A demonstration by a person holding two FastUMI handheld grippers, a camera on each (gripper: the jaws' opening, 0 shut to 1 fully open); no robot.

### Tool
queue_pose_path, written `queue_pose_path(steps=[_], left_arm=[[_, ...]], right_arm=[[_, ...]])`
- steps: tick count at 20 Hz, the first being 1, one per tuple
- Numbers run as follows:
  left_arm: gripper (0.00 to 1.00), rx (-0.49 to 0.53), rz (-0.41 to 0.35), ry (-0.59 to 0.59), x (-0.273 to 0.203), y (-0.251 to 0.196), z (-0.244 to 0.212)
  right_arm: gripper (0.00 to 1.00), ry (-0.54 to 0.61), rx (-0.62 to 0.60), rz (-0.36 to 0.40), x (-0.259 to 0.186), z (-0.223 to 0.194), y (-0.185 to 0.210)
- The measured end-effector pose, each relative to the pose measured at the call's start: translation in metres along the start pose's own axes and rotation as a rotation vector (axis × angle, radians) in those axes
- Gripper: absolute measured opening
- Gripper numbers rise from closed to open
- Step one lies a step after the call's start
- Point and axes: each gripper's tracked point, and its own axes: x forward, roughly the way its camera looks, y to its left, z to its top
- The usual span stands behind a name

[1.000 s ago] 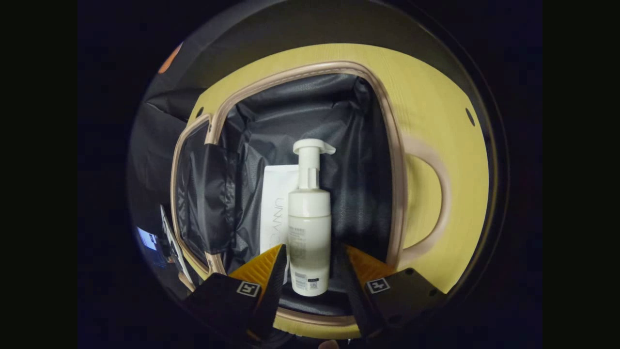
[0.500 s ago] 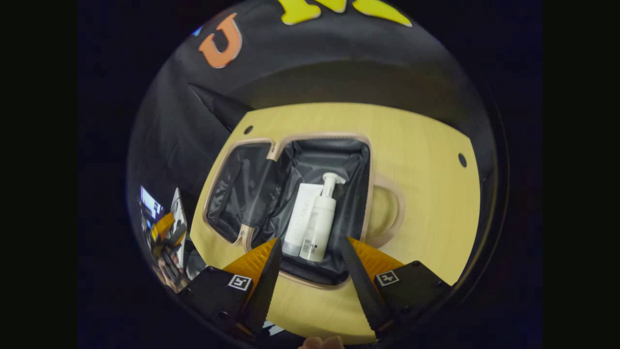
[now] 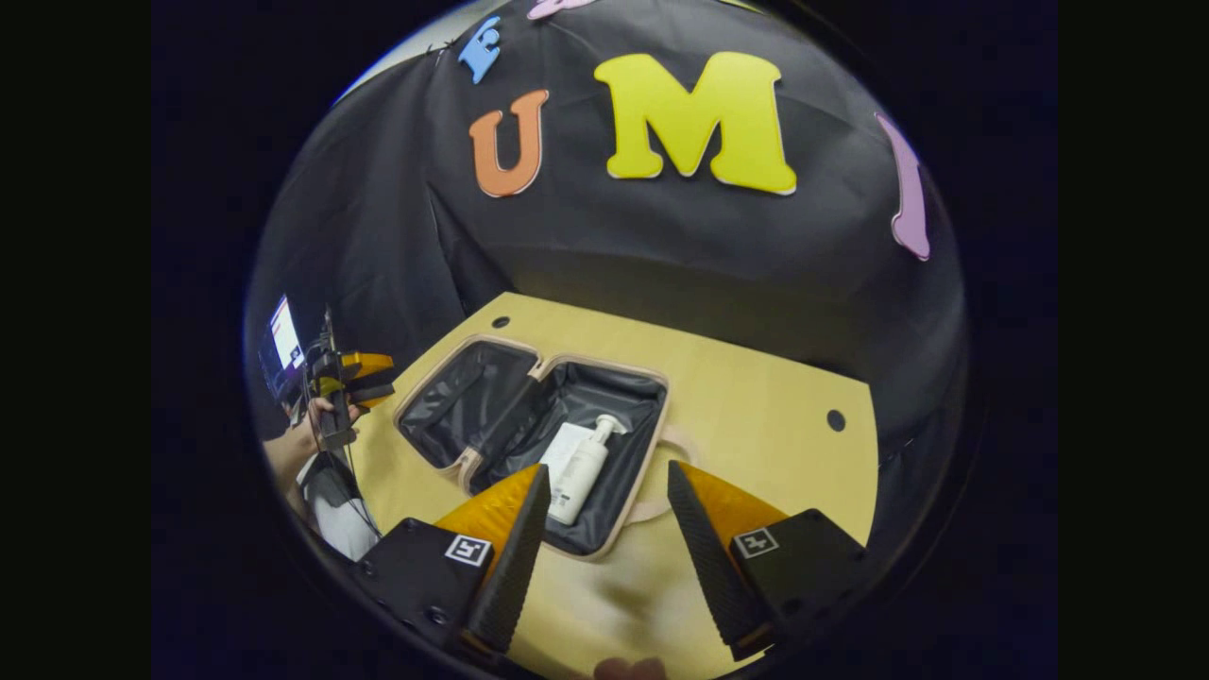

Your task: First open the suitcase, pack the skin care products into it, and then close the suitcase.

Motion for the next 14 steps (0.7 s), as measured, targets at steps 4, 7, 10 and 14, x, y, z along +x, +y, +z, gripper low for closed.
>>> queue_pose_path(steps=[4,7,10,14], left_arm=[[0.95,-0.089,0.018,0.008,0.026,0.020,-0.001],[0.92,-0.120,0.027,0.019,0.042,0.030,-0.008],[0.84,-0.139,0.058,0.020,0.059,0.035,-0.009],[0.60,-0.133,0.089,0.022,0.074,0.040,-0.015]], right_arm=[[0.75,-0.023,0.014,-0.052,-0.008,0.004,-0.016],[0.75,-0.020,0.047,-0.071,-0.011,0.002,-0.022],[0.70,-0.023,0.038,-0.079,-0.014,0.001,-0.023],[0.70,-0.030,0.016,-0.090,-0.021,-0.002,-0.025]])
